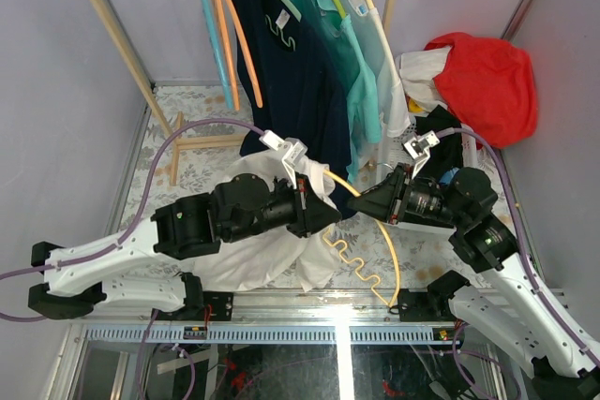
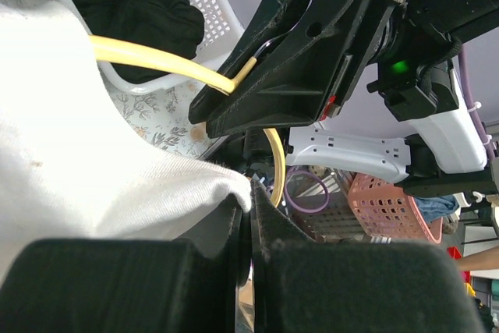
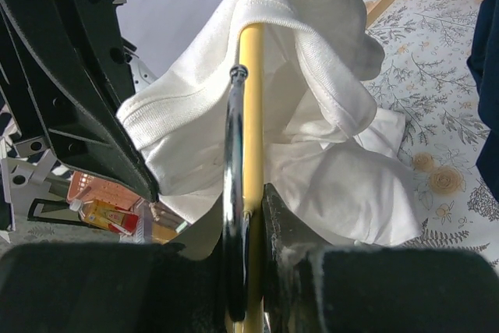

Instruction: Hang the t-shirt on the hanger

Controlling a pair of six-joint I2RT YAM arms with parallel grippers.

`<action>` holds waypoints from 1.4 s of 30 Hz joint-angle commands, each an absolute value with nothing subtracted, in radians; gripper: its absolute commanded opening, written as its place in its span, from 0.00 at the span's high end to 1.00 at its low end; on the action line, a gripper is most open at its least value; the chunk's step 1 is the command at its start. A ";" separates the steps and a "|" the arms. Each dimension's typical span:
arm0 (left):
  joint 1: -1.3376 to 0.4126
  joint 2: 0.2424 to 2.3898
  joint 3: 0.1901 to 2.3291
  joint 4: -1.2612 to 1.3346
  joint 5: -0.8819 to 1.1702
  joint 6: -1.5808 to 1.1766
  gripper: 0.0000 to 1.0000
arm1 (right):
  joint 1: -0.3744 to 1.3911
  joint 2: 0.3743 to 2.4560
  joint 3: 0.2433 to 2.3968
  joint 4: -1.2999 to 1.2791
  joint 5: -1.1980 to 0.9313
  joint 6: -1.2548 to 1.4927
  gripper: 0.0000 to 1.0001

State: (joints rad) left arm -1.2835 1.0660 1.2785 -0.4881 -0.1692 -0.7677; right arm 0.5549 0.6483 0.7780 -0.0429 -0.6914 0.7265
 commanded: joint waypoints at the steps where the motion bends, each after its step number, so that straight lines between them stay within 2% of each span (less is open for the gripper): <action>1: -1.292 1.084 1.332 -0.477 -0.198 -0.779 1.00 | 0.557 0.637 0.783 0.079 -0.701 0.738 1.00; 23: -1.311 1.181 1.396 -0.487 -0.216 -0.787 1.00 | 0.557 0.586 0.682 0.104 -0.809 0.796 1.00; 32: -1.348 1.262 1.446 -0.461 -0.175 -0.763 1.00 | 0.557 0.632 0.656 0.206 -0.808 0.831 1.00; 42: -1.425 1.230 1.433 -0.419 -0.131 -0.759 1.00 | 0.557 0.605 0.669 0.301 -0.727 0.841 1.00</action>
